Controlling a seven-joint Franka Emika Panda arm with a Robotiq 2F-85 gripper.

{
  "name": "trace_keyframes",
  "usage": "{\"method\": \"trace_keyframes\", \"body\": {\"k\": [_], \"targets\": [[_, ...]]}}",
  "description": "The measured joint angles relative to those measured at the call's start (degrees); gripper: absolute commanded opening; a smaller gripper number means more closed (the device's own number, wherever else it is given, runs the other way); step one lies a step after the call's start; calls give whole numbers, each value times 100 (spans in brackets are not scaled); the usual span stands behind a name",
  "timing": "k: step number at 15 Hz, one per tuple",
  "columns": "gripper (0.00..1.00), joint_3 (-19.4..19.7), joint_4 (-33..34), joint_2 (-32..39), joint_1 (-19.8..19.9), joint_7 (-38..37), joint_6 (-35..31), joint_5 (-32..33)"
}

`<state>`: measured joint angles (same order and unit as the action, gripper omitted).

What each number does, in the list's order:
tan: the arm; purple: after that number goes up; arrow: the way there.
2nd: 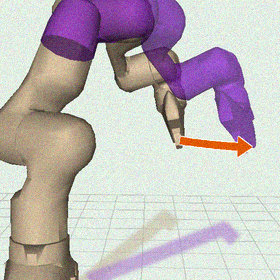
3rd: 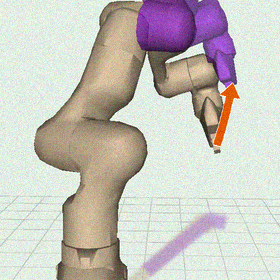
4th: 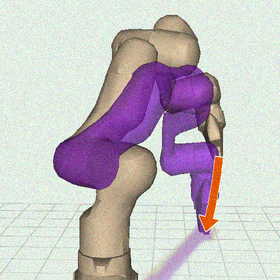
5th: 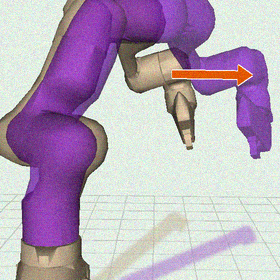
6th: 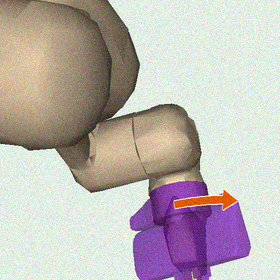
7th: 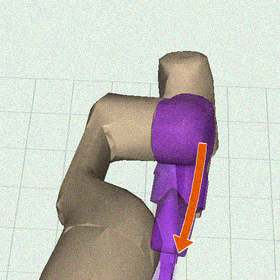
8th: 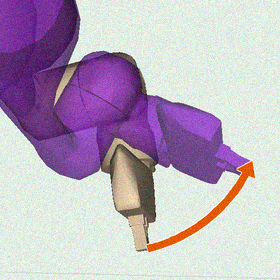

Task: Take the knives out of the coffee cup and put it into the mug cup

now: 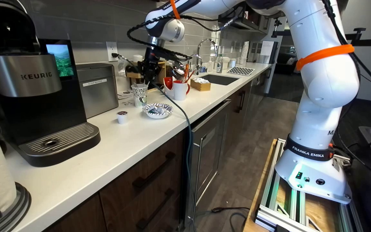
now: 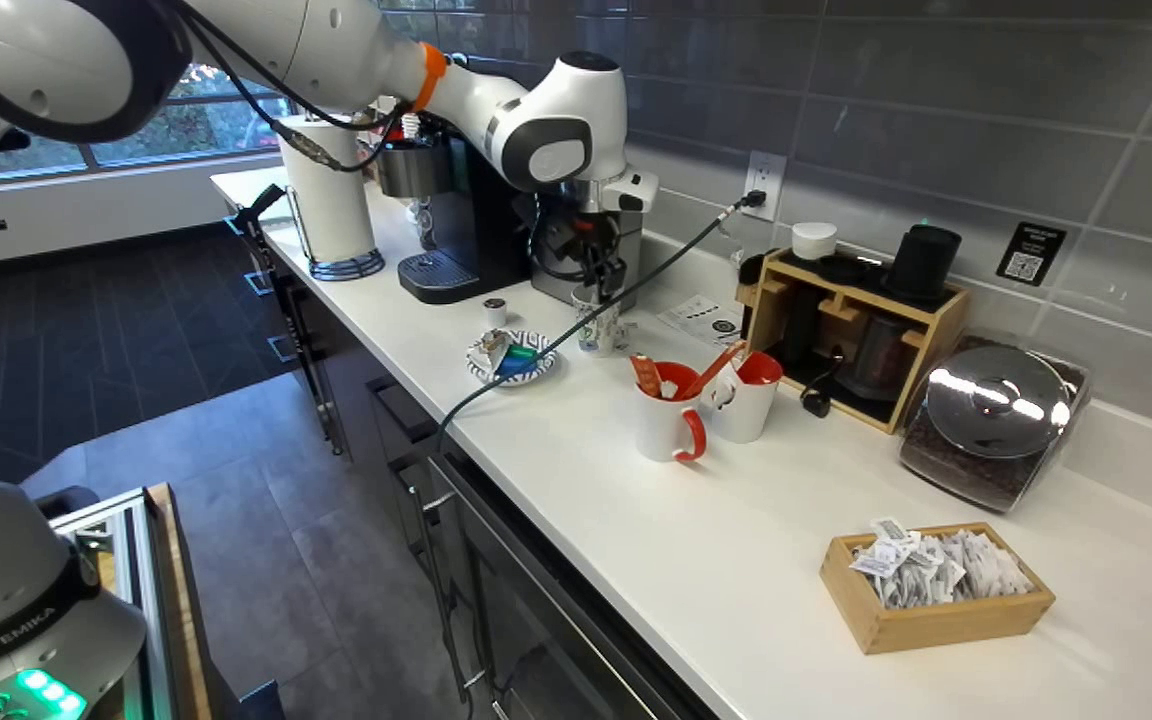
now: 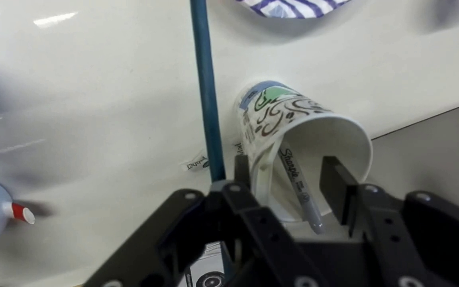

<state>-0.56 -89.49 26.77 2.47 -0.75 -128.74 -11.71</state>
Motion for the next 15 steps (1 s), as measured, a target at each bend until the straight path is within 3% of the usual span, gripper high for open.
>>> {"method": "trace_keyframes", "body": {"k": [1, 4, 6, 7, 8, 11, 15], "targets": [[68, 9, 2, 0, -2, -32, 14, 3], [49, 20, 6, -20, -2, -66, 210, 4], [47, 21, 7, -41, -1, -87, 329, 4], [31, 21, 7, -47, -1, -91, 360, 3], [28, 21, 7, -51, -2, -96, 401, 3], [3, 21, 8, -59, -2, -109, 448, 3], [0, 20, 14, -96, -2, -114, 443, 3]]}}
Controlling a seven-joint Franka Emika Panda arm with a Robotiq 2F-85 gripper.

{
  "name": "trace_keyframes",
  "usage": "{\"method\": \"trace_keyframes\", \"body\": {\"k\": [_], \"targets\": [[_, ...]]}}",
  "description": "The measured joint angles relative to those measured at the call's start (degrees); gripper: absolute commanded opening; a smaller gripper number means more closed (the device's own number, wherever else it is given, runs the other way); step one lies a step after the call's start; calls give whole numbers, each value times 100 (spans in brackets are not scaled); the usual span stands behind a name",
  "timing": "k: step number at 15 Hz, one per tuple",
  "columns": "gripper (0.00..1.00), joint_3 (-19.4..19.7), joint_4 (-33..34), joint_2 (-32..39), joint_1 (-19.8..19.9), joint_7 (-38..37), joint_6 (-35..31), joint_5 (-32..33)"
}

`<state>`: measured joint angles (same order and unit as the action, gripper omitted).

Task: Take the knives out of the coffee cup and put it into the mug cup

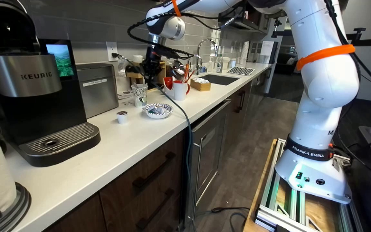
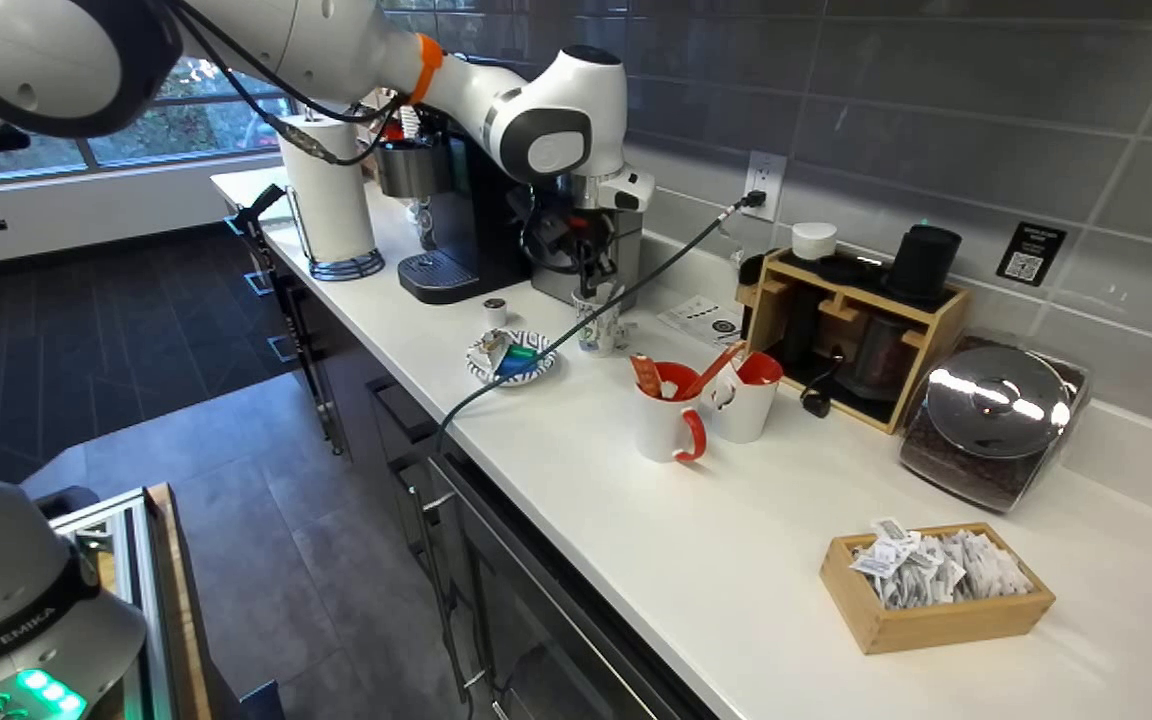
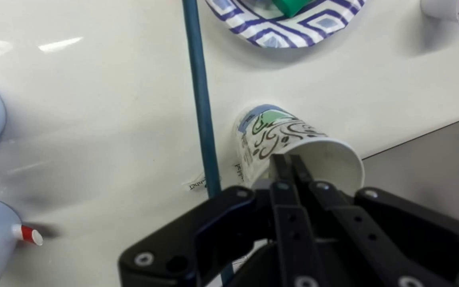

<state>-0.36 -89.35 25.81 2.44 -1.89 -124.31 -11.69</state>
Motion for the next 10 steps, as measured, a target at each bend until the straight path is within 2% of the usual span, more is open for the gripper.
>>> {"method": "trace_keyframes", "body": {"k": [6, 10], "targets": [[1, 21, 80, -399, 4, 185, 7, 179], [1, 36, 85, -856, 153, 964, 301, 200]]}}
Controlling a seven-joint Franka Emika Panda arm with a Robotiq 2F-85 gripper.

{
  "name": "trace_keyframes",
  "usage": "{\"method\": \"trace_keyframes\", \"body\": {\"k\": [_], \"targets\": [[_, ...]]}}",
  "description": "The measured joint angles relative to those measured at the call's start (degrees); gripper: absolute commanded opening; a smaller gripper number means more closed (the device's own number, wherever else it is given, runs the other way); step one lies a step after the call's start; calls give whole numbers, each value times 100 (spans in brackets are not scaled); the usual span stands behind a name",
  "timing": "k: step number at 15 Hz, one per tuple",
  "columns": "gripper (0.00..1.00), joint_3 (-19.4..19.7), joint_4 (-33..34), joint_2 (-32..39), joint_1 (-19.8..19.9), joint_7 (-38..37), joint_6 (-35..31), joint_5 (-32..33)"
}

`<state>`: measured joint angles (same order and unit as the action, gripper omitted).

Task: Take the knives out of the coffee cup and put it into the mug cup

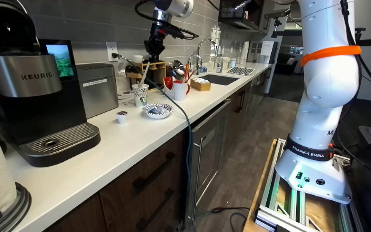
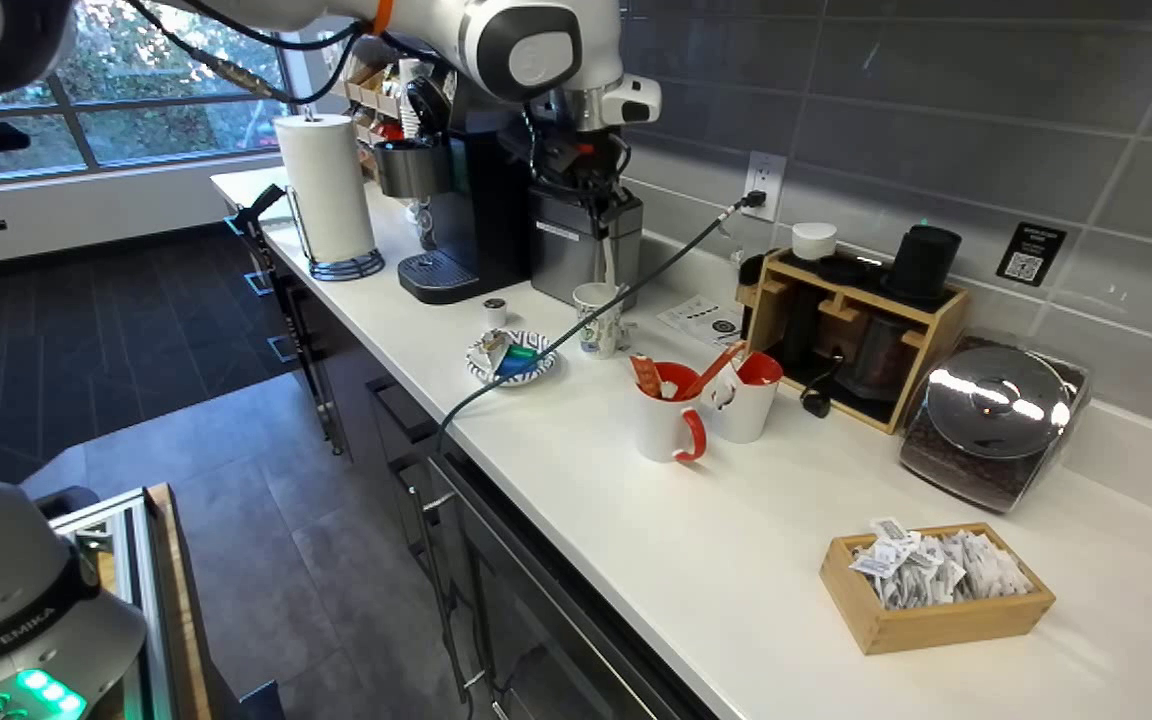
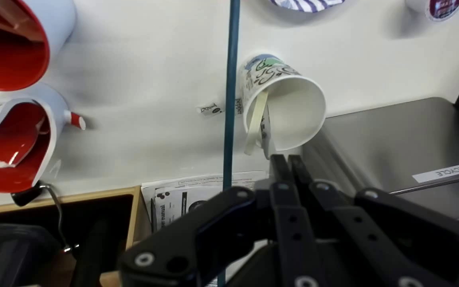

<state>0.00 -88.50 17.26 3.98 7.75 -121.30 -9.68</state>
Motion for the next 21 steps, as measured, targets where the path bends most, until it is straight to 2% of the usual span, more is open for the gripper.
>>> {"method": "trace_keyframes", "body": {"k": [5, 7, 14, 21], "targets": [[1, 31, -51, -405, 502, 1551, 718, -528], [1, 144, -103, -473, 720, 1943, 937, -755], [1, 731, -421, -289, 1087, 1763, 1043, -599], [1, 785, -412, -285, 1381, 1729, 1042, -1334]]}}
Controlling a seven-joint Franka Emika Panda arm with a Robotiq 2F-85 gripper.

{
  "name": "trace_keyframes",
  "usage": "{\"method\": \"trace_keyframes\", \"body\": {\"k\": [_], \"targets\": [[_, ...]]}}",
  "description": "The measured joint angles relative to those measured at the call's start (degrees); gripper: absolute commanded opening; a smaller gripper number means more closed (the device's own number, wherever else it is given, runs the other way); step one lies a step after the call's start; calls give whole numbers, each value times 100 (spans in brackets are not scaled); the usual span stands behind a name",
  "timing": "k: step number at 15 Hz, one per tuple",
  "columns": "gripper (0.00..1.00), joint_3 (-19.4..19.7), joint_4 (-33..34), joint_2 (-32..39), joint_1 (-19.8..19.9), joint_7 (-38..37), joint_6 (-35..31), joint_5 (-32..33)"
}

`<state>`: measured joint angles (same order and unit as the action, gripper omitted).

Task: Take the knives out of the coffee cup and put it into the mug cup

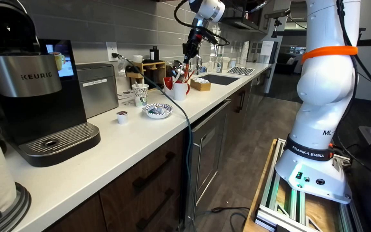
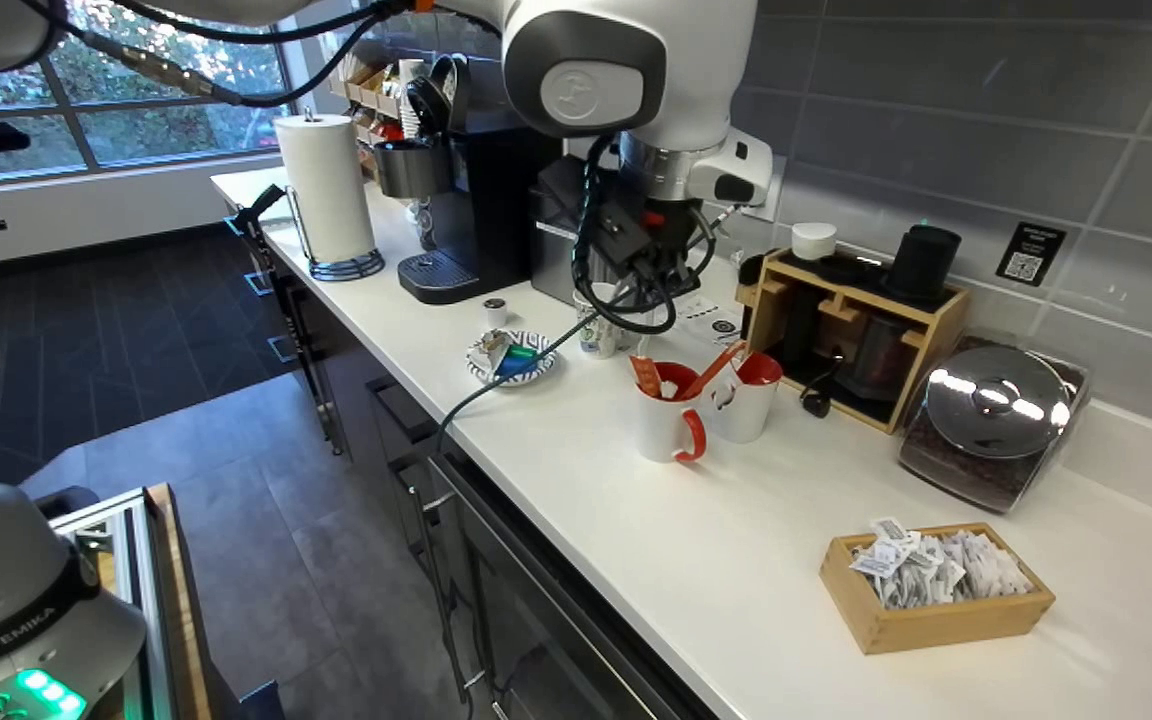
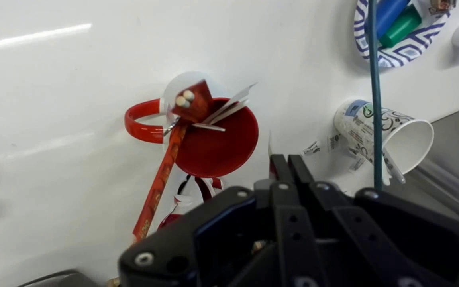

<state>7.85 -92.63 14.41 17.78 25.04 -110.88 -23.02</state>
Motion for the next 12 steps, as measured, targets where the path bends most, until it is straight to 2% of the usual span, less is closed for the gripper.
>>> {"method": "trace_keyframes", "body": {"k": [7, 12], "targets": [[1, 236, 192, -17, 372, -15, 92, -303], [1, 116, 249, -9, 345, 51, 316, -307]]}}
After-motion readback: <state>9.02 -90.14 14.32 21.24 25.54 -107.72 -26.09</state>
